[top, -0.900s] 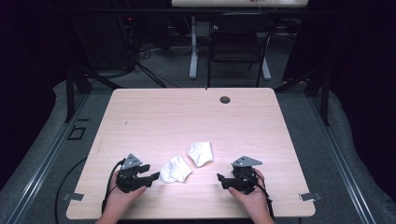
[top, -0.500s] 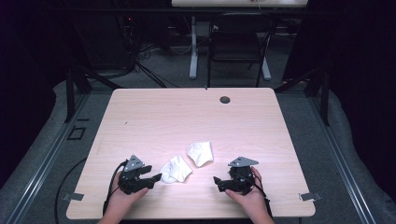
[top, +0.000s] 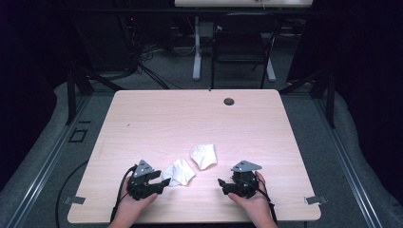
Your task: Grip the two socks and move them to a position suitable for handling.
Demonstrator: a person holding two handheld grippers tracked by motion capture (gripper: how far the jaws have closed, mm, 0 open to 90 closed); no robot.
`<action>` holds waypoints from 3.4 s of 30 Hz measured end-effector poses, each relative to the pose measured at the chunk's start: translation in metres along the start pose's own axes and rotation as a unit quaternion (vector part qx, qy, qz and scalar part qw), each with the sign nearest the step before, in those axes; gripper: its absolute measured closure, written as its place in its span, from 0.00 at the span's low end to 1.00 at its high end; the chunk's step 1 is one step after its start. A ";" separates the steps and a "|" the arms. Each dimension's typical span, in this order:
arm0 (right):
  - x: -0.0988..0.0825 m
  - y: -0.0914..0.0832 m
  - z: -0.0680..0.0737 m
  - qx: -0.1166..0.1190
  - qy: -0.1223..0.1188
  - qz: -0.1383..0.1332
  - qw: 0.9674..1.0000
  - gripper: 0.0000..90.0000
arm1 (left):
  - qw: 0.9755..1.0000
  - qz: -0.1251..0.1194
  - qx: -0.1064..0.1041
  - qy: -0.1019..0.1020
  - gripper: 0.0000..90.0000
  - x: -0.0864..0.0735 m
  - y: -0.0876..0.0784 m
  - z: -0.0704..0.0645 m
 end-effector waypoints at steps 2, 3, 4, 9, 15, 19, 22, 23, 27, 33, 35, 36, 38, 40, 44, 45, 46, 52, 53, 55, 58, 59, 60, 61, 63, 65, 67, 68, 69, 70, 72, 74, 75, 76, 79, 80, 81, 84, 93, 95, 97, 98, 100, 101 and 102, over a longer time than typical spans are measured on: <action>0.000 -0.001 0.000 0.001 0.002 -0.006 1.000 0.43 | 1.000 0.006 -0.003 0.002 0.53 0.001 0.007 -0.004; 0.000 -0.003 -0.001 0.002 0.000 -0.002 1.000 0.44 | 1.000 0.009 -0.002 0.003 0.53 0.001 0.008 -0.005; 0.000 -0.003 -0.001 0.001 0.002 -0.003 1.000 0.45 | 1.000 0.011 0.000 0.004 0.53 0.002 0.011 -0.006; -0.001 -0.007 -0.002 -0.003 0.019 -0.019 1.000 0.51 | 1.000 0.015 0.001 0.000 0.53 0.005 0.018 -0.008; -0.004 -0.013 -0.005 -0.004 0.034 -0.023 0.999 0.56 | 1.000 0.015 0.003 -0.008 0.54 0.009 0.023 -0.012; -0.006 -0.016 -0.004 -0.004 0.042 -0.028 0.999 0.57 | 1.000 0.021 0.008 -0.004 0.54 0.010 0.029 -0.016; -0.007 -0.018 -0.004 -0.006 0.042 -0.031 0.999 0.57 | 1.000 0.022 0.013 0.002 0.54 0.011 0.031 -0.017; -0.008 -0.019 -0.004 -0.008 0.042 -0.032 0.999 0.57 | 1.000 0.024 0.013 0.008 0.54 0.011 0.033 -0.019; -0.010 -0.020 -0.005 -0.009 0.046 -0.031 0.998 0.57 | 0.999 0.029 0.020 0.007 0.55 0.011 0.037 -0.018; -0.012 -0.020 -0.005 -0.007 0.049 -0.028 0.998 0.57 | 0.999 0.038 0.027 0.023 0.56 0.008 0.040 -0.018; -0.013 -0.020 -0.005 -0.007 0.050 -0.026 0.998 0.57 | 0.998 0.037 0.028 0.030 0.59 0.008 0.040 -0.019; -0.013 -0.020 -0.005 -0.006 0.049 -0.025 0.998 0.57 | 0.999 0.035 0.026 0.031 0.60 0.008 0.040 -0.019; -0.012 -0.019 -0.005 -0.004 0.050 -0.028 0.998 0.57 | 0.999 0.033 0.022 0.036 0.63 0.007 0.039 -0.019; -0.012 -0.019 -0.004 -0.003 0.050 -0.031 0.998 0.57 | 0.998 0.032 0.017 0.042 0.66 0.007 0.039 -0.020; -0.011 -0.020 -0.004 -0.012 0.043 -0.025 0.999 0.55 | 0.998 0.028 0.007 0.047 0.67 0.006 0.039 -0.021; -0.011 -0.020 -0.003 -0.008 0.038 -0.026 0.999 0.55 | 0.998 0.029 -0.002 0.053 0.67 0.006 0.039 -0.022; -0.011 -0.020 -0.003 -0.008 0.038 -0.026 0.999 0.55 | 0.998 0.029 -0.002 0.053 0.67 0.006 0.039 -0.022; -0.008 -0.017 0.005 0.016 0.017 -0.031 0.999 0.59 | 0.996 0.030 -0.031 0.072 0.68 0.004 0.038 -0.029; -0.008 -0.016 0.007 0.022 0.014 -0.027 0.999 0.59 | 0.997 0.029 -0.032 0.071 0.68 0.004 0.037 -0.030; -0.008 -0.016 0.007 0.023 0.012 -0.027 0.999 0.59 | 0.996 0.028 -0.037 0.076 0.68 0.004 0.037 -0.031; -0.007 -0.014 0.011 0.024 -0.010 -0.029 0.999 0.59 | 0.994 0.027 -0.059 0.086 0.68 0.003 0.037 -0.037; -0.007 -0.013 0.012 0.027 -0.012 -0.029 0.999 0.59 | 0.994 0.026 -0.064 0.090 0.68 0.002 0.037 -0.039; -0.007 -0.013 0.013 0.029 -0.015 -0.025 0.999 0.59 | 0.993 0.027 -0.069 0.093 0.68 0.002 0.037 -0.041; -0.007 -0.012 0.014 0.032 -0.020 -0.021 0.999 0.60 | 0.992 0.025 -0.074 0.095 0.68 0.002 0.037 -0.043; -0.006 -0.012 0.017 0.035 -0.022 -0.018 0.999 0.62 | 0.991 0.025 -0.081 0.101 0.68 0.001 0.036 -0.046; -0.006 -0.012 0.018 0.029 -0.023 -0.020 0.999 0.68 | 0.991 0.023 -0.083 0.103 0.68 0.001 0.037 -0.048; -0.003 -0.014 0.022 0.050 -0.012 -0.033 0.998 0.81 | 0.989 0.026 -0.093 0.107 0.68 0.001 0.036 -0.050; -0.003 -0.014 0.022 0.050 -0.012 -0.033 0.998 0.81 | 0.989 0.026 -0.093 0.107 0.68 0.001 0.036 -0.050; -0.002 -0.014 0.023 0.057 -0.011 -0.032 0.998 0.87 | 0.989 0.025 -0.098 0.104 0.68 0.001 0.036 -0.052; -0.002 -0.014 0.025 0.066 -0.009 -0.031 0.997 0.89 | 0.989 0.025 -0.100 0.105 0.68 0.001 0.036 -0.053; -0.001 -0.013 0.029 0.074 -0.018 -0.028 0.997 0.94 | 0.989 0.026 -0.105 0.105 0.69 0.000 0.036 -0.055; 0.001 -0.010 0.035 0.078 -0.037 -0.019 0.996 0.97 | 0.988 0.026 -0.109 0.108 0.69 0.000 0.036 -0.056; 0.002 -0.008 0.038 0.082 -0.042 -0.018 0.996 0.97 | 0.987 0.026 -0.115 0.113 0.69 0.000 0.036 -0.060; 0.002 -0.006 0.042 0.089 -0.045 -0.016 0.995 0.98 | 0.986 0.027 -0.119 0.116 0.69 -0.001 0.035 -0.061; 0.001 0.001 0.050 0.090 -0.069 0.000 0.994 0.99 | 0.983 0.026 -0.128 0.126 0.69 -0.001 0.035 -0.067; 0.000 0.002 0.052 0.091 -0.072 0.003 0.993 1.00 | 0.983 0.026 -0.130 0.130 0.69 -0.002 0.035 -0.068; 0.000 0.003 0.053 0.093 -0.077 0.008 0.993 1.00 | 0.983 0.025 -0.130 0.131 0.69 -0.002 0.035 -0.069; 0.000 0.005 0.055 0.094 -0.077 0.007 0.993 1.00 | 0.983 0.026 -0.128 0.127 0.67 -0.001 0.033 -0.069; 0.002 0.012 0.060 0.100 -0.083 0.012 0.991 0.99 | 0.989 0.013 -0.108 0.099 0.66 0.001 0.019 -0.056; 0.004 0.015 0.061 0.102 -0.084 0.009 0.991 0.99 | 0.991 0.013 -0.101 0.090 0.66 0.001 0.016 -0.050; 0.004 0.018 0.062 0.107 -0.087 0.016 0.990 0.97 | 0.992 0.015 -0.096 0.084 0.68 0.000 0.013 -0.045; 0.004 0.018 0.062 0.107 -0.087 0.016 0.990 0.97 | 0.992 0.015 -0.096 0.084 0.69 0.000 0.013 -0.045; 0.004 0.021 0.063 0.110 -0.089 0.021 0.990 0.97 | 0.993 0.019 -0.090 0.077 0.71 -0.002 0.012 -0.042; 0.003 0.023 0.065 0.113 -0.091 0.026 0.989 0.97 | 0.993 0.025 -0.084 0.077 0.73 -0.004 0.012 -0.039; 0.002 0.024 0.065 0.111 -0.096 0.028 0.989 0.97 | 0.994 0.026 -0.080 0.076 0.74 -0.005 0.013 -0.038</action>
Point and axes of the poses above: each handheld gripper's, and its own axes: y roughly forward along the jaws, x roughly out of its top, z roughly to its left, the point moved 5 cm from there along y, roughly forward along the jaws, and after that the axes turned 7 degrees about x, right-handed, at the moved point
